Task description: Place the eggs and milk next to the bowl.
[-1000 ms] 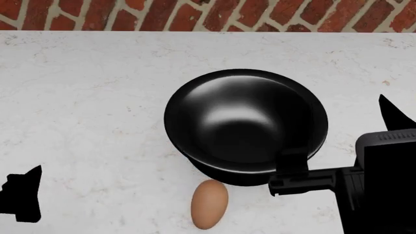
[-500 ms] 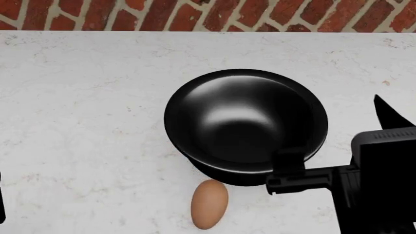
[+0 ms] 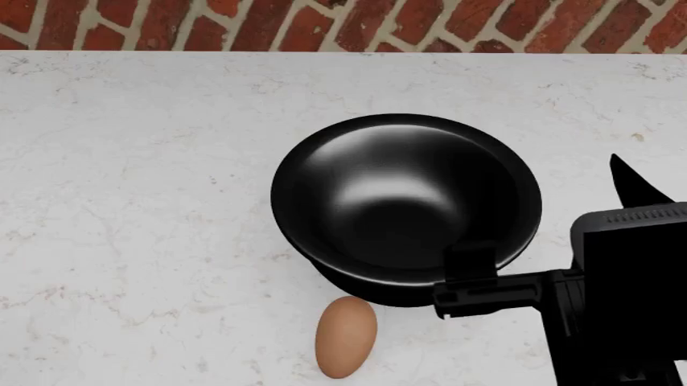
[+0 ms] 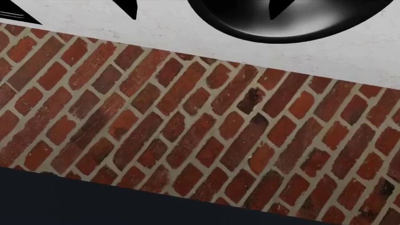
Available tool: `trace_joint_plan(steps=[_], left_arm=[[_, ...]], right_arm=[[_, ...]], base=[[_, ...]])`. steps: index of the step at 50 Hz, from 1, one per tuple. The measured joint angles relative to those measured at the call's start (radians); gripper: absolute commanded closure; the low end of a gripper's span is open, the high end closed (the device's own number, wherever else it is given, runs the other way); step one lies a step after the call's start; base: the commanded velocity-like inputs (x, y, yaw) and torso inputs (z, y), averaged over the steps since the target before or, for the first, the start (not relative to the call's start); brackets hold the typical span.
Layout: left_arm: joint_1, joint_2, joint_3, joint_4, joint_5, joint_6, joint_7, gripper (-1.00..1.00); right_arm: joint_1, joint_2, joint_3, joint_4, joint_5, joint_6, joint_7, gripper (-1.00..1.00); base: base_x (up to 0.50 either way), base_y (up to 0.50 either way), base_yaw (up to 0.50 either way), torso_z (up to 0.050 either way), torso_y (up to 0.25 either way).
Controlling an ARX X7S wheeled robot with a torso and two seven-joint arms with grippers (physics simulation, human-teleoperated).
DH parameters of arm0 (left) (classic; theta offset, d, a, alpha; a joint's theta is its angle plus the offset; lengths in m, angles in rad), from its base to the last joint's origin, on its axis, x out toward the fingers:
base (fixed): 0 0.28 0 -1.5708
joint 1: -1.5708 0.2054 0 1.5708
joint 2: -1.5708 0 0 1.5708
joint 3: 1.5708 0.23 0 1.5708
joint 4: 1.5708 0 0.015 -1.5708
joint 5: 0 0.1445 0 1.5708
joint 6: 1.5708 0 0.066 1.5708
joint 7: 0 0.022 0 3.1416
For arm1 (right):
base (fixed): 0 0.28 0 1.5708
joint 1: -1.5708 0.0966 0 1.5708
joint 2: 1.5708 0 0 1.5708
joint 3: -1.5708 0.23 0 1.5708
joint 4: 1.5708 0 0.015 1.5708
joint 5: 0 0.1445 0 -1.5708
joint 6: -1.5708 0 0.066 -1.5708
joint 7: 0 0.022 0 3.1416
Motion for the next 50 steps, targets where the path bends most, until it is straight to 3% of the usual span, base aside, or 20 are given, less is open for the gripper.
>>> trace_joint_plan(steps=[50], left_arm=[[-0.221, 0.050, 0.243, -0.384, 0.264, 0.137, 0.121, -1.00]], right_arm=[[0.029, 0.010, -0.022, 0.001, 0.013, 0.032, 0.026, -1.00]], base=[[0.00, 0.00, 0.00, 0.000, 0.000]])
